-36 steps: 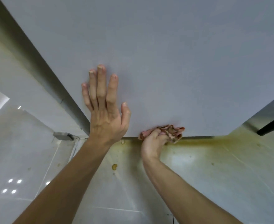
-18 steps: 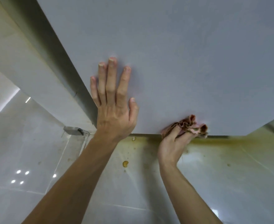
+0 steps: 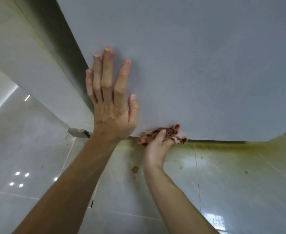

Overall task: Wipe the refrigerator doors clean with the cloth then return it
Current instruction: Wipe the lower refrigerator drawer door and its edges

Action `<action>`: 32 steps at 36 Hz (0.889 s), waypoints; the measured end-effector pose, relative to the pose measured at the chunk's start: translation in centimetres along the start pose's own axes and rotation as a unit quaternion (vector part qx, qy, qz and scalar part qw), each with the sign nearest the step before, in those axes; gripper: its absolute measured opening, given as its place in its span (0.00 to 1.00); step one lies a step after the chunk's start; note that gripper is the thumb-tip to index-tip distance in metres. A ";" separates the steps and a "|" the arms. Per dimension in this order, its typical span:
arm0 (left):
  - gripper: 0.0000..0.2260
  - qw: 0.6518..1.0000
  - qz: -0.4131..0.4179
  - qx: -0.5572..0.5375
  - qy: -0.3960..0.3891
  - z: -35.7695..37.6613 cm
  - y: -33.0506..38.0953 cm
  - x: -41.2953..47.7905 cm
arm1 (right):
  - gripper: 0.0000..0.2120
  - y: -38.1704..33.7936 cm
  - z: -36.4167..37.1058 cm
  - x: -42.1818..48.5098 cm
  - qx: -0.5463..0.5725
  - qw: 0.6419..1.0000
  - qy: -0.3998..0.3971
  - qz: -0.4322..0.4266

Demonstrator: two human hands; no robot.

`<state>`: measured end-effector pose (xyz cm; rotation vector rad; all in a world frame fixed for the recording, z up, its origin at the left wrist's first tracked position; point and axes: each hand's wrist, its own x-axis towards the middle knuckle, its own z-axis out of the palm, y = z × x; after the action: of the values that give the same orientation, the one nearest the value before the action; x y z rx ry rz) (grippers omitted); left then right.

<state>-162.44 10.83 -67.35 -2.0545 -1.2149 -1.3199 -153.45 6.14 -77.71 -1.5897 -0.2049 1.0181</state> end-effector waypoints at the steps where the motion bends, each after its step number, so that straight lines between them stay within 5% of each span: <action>1: 0.29 1.000 -0.004 0.002 -0.001 -0.2 -0.4 -0.1 | 0.25 -0.2 -1.2 1.4 -0.001 0.999 0.029 -0.016; 5: 0.29 1.000 -0.008 0.005 -0.012 -0.5 -1.0 -0.4 | 0.24 -0.3 -3.9 4.3 -0.007 0.997 0.062 -0.047; 8: 0.30 1.000 -0.005 0.003 -0.019 -0.5 -1.2 -0.5 | 0.26 0.5 -2.7 4.5 0.006 0.998 0.066 0.007; 11: 0.30 1.000 -0.004 0.002 -0.020 -0.6 -1.5 -0.6 | 0.31 1.6 0.9 1.4 0.000 0.996 -0.020 0.087; 14: 0.31 1.000 -0.002 0.000 -0.020 -0.7 -1.5 -0.7 | 0.20 3.4 4.4 -2.4 0.035 0.976 -0.173 0.128; 18: 0.32 1.000 -0.001 -0.005 -0.017 -0.7 -1.6 -0.5 | 0.19 2.3 6.1 -3.3 0.076 0.961 -0.178 0.199; 25: 0.31 1.000 0.001 -0.008 -0.022 -1.2 -1.5 -0.6 | 0.24 -1.7 -2.0 2.3 -0.013 0.998 0.022 0.059; 32: 0.35 0.999 -0.007 0.030 -0.025 -1.8 -1.1 -0.2 | 0.29 -4.3 -4.2 1.1 -0.001 0.975 0.105 -0.194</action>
<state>-164.28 10.04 -66.84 -2.0521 -1.2771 -1.2303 -148.23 5.17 -74.79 -1.5675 -0.3548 0.5434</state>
